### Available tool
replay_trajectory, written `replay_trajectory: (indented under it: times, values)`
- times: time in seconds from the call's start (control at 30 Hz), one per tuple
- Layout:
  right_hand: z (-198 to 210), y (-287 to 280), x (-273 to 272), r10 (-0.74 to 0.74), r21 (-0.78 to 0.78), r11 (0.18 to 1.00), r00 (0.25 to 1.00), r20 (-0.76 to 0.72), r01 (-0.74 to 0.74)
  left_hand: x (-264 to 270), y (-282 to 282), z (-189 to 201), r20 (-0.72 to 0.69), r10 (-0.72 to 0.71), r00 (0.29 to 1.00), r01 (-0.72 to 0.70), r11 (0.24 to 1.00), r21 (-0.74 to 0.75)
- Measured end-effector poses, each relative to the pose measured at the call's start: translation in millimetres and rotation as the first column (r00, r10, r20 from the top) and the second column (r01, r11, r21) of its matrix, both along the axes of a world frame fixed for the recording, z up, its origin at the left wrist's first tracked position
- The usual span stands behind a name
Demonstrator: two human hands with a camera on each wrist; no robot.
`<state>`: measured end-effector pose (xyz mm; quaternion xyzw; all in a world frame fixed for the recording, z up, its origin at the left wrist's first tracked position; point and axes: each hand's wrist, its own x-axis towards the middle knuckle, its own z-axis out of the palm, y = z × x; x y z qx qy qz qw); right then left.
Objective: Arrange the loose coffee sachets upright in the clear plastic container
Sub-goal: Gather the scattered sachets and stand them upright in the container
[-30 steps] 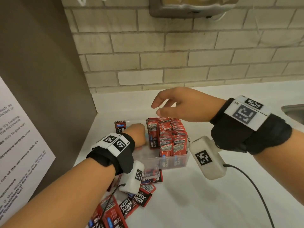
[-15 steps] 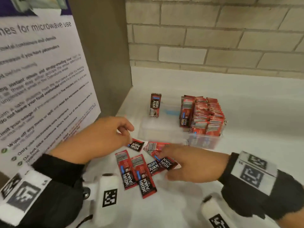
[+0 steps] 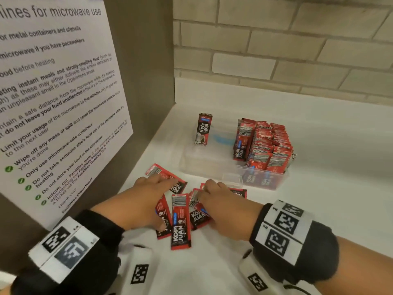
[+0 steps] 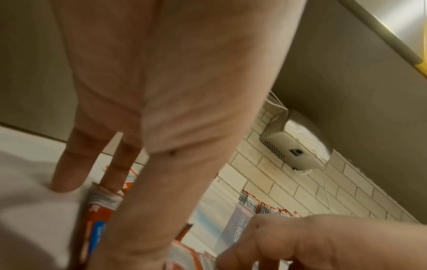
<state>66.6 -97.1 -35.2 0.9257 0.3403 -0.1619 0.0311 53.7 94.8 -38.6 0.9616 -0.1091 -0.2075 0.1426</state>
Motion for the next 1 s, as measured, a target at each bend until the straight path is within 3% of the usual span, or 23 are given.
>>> replay_trajectory:
  times: [0.37,0.57,0.8,1.0]
  values:
    - [-1,-11,-10,0.012,0.091,0.996,1.000,-0.025,-0.010,2,5,-11,0.130,-0.024,0.991,0.025,1.000,-0.007]
    - [9,-20,-10,-0.086,0.119,0.988,0.989,-0.117,0.100,-4,10,-6,0.203,-0.087,0.975,0.085,0.996,0.020]
    - [0,-31,-21,-0.036,0.056,0.998,0.997,-0.072,0.040,-8,8,-9,0.202,-0.232,0.951,0.194,0.962,0.191]
    - [-2,-44,-24,-0.141,0.060,0.986,0.971,-0.194,0.155,-12,5,-8,0.211,-0.241,0.947,0.179,0.944,0.276]
